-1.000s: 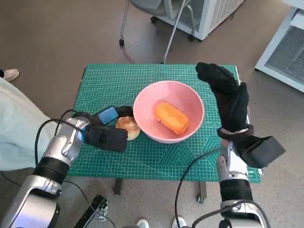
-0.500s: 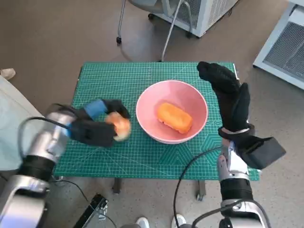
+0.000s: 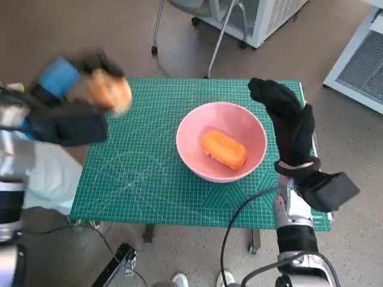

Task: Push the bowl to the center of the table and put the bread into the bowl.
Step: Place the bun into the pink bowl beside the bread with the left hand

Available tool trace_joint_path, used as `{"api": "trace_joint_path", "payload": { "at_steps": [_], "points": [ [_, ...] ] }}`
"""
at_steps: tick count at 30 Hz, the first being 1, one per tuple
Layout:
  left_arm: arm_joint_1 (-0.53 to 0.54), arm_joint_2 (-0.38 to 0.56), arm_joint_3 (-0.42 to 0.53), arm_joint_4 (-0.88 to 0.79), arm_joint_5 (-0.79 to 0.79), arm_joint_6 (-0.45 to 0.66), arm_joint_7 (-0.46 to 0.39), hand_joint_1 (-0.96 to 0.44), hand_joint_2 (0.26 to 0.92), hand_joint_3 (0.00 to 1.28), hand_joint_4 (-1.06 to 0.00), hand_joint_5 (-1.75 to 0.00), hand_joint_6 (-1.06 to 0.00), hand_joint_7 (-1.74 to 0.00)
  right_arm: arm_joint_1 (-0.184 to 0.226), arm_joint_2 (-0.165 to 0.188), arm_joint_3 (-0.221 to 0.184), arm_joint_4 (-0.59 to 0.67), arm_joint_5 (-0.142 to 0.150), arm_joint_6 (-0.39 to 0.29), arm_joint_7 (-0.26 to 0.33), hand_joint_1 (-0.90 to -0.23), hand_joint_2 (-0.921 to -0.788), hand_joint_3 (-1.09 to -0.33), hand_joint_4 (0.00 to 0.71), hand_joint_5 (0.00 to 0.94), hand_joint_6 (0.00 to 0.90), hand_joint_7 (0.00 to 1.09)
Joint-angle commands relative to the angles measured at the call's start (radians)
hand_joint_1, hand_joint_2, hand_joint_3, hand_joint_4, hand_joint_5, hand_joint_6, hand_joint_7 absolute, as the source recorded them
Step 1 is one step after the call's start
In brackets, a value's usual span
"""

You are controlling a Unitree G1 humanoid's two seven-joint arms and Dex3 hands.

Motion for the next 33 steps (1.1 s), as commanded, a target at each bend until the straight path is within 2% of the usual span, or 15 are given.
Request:
{"api": "trace_joint_path", "payload": {
  "at_steps": [1,4,7,10,14,15,17,22,28,32,33],
  "points": [
    [-0.015,-0.069,-0.021,-0.109,-0.013,-0.025,0.017,0.0,0.483,0.87,-0.55,-1.5,-0.73,-1.25,0.009,0.006,-0.007,0.014,0.008,0.019,-0.005,-0.486,-0.921,-0.606,0.41,0.002,0.079,0.8],
    [-0.035,-0.109,-0.055,-0.109,-0.021,-0.08,0.027,0.0,0.514,0.8,-0.56,-1.44,-0.74,-1.24,0.002,0.005,-0.007,0.019,0.008,0.022,-0.001,-0.488,-0.921,-0.605,0.411,0.002,0.079,0.8],
    [-0.056,-0.156,-0.093,-0.08,-0.015,-0.133,0.039,0.0,0.628,0.59,-0.57,-1.32,-0.75,-1.19,-0.003,0.007,-0.006,0.024,0.011,0.019,0.005,-0.494,-0.921,-0.601,0.411,0.002,0.08,0.8],
    [-0.073,-0.194,-0.132,-0.044,0.003,-0.18,0.054,0.0,0.71,0.46,-0.56,-1.27,-0.74,-1.2,-0.009,0.006,-0.005,0.031,0.012,0.014,0.011,-0.499,-0.921,-0.598,0.412,0.003,0.08,0.8],
    [-0.109,-0.267,-0.234,0.069,0.076,-0.256,0.1,0.0,0.776,0.36,-0.55,-1.22,-0.7,-1.25,-0.018,0.0,-0.005,0.04,0.003,0.004,0.008,-0.502,-0.921,-0.595,0.412,0.003,0.081,0.8],
    [-0.119,-0.28,-0.255,0.102,0.094,-0.274,0.116,0.0,0.827,0.28,-0.55,-1.18,-0.68,-1.29,-0.02,-0.001,-0.006,0.042,0.003,0.003,0.008,-0.501,-0.921,-0.595,0.412,0.003,0.081,0.8],
    [-0.142,-0.309,-0.296,0.168,0.128,-0.298,0.136,0.0,0.882,0.2,-0.54,-1.15,-0.65,-1.33,-0.022,-0.004,-0.007,0.043,0.004,0.001,0.008,-0.498,-0.921,-0.596,0.412,0.003,0.08,0.8],
    [-0.205,-0.375,-0.386,0.33,0.201,-0.332,0.154,0.0,0.914,0.15,-0.49,-1.24,-0.67,-1.27,-0.019,-0.01,-0.009,0.038,0.003,-0.003,0.003,-0.487,-0.921,-0.602,0.411,0.002,0.079,0.8],
    [-0.247,-0.433,-0.451,0.483,0.26,-0.33,0.183,0.0,0.918,0.14,-0.46,-1.31,-0.69,-1.21,-0.005,-0.014,-0.014,0.023,0.005,-0.009,0.001,-0.478,-0.921,-0.609,0.41,0.002,0.078,0.8],
    [-0.257,-0.462,-0.467,0.556,0.262,-0.317,0.18,0.0,0.918,0.14,-0.49,-1.24,-0.66,-1.27,0.005,-0.015,-0.018,0.011,0.013,-0.004,0.005,-0.481,-0.921,-0.608,0.41,0.002,0.076,0.8],
    [-0.257,-0.468,-0.467,0.568,0.257,-0.312,0.171,0.0,0.919,0.17,-0.46,-1.28,-0.64,-1.28,0.007,-0.015,-0.02,0.009,0.014,-0.003,0.006,-0.481,-0.921,-0.607,0.41,0.002,0.076,0.8]
  ]
}}
